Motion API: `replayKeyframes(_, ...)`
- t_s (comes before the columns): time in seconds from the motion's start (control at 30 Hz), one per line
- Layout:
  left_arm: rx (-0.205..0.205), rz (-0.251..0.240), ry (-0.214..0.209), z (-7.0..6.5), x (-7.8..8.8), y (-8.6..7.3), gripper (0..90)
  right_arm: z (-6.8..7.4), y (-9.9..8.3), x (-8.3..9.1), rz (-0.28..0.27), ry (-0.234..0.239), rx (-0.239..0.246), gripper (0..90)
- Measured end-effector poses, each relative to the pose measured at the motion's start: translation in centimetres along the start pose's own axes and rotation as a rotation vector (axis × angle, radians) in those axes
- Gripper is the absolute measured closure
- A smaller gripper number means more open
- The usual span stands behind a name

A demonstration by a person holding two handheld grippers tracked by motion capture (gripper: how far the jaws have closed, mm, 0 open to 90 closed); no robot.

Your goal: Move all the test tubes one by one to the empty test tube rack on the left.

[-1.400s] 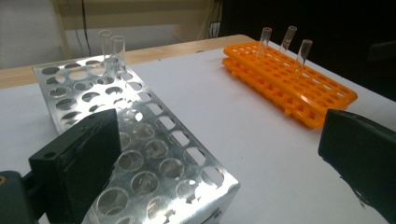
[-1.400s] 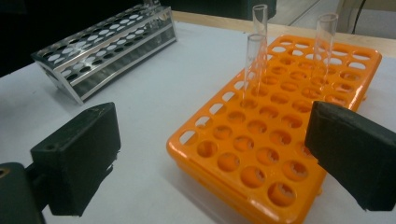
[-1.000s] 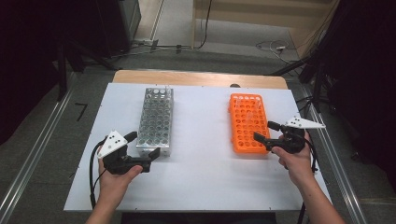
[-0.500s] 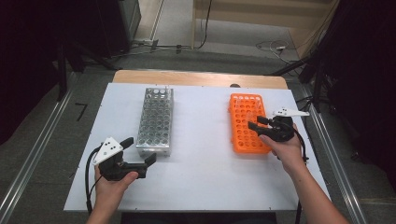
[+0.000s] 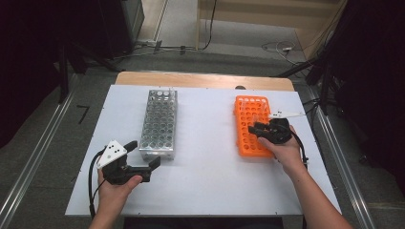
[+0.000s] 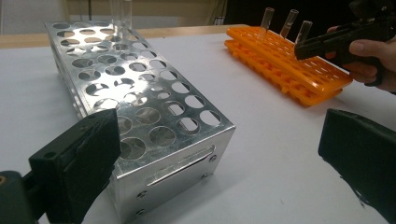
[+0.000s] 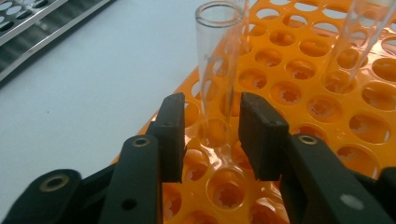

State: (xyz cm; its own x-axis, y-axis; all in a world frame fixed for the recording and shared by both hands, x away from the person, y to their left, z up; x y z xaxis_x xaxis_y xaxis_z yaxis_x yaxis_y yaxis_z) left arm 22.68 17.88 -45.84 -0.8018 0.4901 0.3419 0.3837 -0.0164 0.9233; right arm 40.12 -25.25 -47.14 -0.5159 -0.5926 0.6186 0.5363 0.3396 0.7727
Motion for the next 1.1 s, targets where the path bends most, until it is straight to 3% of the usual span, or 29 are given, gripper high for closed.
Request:
replayKeyframes(0.23,0.001,0.001,0.000,0.0,0.0,0.0,0.0,0.5,0.1,-0.5,0.024,-0.037,0.046,67.2)
replayKeyframes(0.67,-0.006,0.005,0.002,-0.2,-0.2,0.0,0.0,0.8,0.1,-0.7,0.024,-0.080,0.075,74.0)
replayKeyframes(1.1,-0.013,0.004,0.006,-0.3,-0.1,0.0,0.0,1.0,0.9,1.4,-0.081,-0.072,0.061,74.2)
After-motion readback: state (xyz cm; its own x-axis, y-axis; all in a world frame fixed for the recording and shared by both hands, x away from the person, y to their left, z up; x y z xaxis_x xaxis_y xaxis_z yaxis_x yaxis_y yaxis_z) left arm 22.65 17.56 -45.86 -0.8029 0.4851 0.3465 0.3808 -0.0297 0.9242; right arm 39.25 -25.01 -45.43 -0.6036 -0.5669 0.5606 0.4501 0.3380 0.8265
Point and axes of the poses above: each handheld gripper's, and its own axes: x roughly backward along the jaws, y roughly out of its top, z roughly to its left, the point moved 2 cm from there along -x, roughly forward along the jaws, and after that the axes turned 3 degrees about y, right-handed, at the moved point
